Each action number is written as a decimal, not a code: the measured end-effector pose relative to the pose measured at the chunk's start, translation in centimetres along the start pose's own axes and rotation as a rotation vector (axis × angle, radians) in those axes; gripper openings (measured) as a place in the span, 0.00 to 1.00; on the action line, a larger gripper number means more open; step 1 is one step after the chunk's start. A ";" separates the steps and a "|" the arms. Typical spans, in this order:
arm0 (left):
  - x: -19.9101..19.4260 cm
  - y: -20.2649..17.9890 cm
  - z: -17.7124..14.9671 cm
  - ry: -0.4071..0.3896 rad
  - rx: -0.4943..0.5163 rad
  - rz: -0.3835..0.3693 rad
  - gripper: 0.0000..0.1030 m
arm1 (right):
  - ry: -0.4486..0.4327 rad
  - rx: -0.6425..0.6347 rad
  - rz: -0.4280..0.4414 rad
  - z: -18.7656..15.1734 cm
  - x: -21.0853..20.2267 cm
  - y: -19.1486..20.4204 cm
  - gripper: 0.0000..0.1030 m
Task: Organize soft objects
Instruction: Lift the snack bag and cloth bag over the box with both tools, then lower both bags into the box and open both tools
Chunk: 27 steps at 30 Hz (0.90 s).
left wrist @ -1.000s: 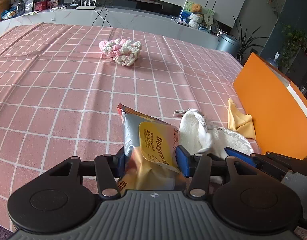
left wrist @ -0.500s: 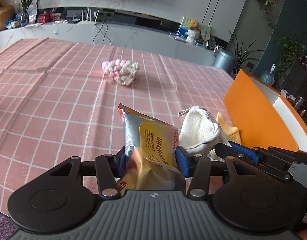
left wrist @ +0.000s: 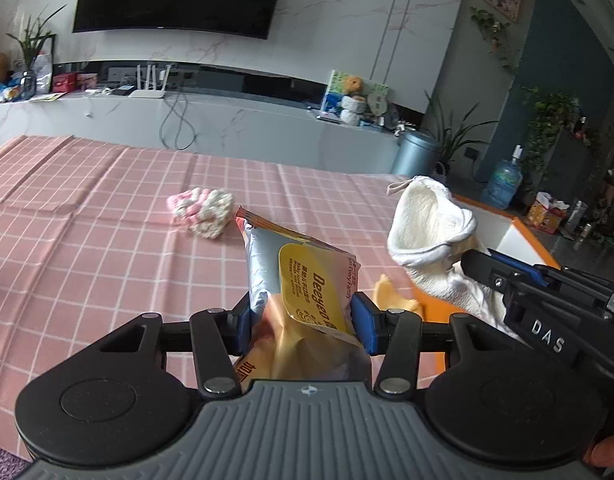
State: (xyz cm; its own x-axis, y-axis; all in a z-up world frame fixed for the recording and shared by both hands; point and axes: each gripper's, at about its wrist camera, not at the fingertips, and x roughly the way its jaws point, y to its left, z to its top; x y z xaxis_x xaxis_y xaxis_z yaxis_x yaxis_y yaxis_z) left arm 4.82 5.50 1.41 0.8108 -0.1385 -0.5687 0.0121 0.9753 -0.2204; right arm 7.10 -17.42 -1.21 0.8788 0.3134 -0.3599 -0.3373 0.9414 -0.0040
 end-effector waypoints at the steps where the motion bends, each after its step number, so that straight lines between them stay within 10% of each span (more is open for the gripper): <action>1: 0.0 -0.3 0.3 -0.003 0.004 -0.010 0.55 | -0.006 0.008 -0.009 0.3 -0.3 -0.8 0.10; 17: 4.3 -11.8 5.5 -0.030 0.252 -0.288 0.55 | 0.073 0.194 -0.137 3.5 -4.0 -16.7 0.10; 27: 11.4 -18.8 5.7 0.136 0.506 -0.355 0.55 | 0.251 0.119 -0.166 2.1 0.7 -21.5 0.10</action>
State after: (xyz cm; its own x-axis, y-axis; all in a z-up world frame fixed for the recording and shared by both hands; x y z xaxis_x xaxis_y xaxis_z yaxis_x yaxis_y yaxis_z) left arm 17.13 -13.41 3.56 0.6255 -0.4564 -0.6328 0.5686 0.8220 -0.0309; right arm 15.73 -37.15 0.61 0.8029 0.1276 -0.5823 -0.1415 0.9897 0.0217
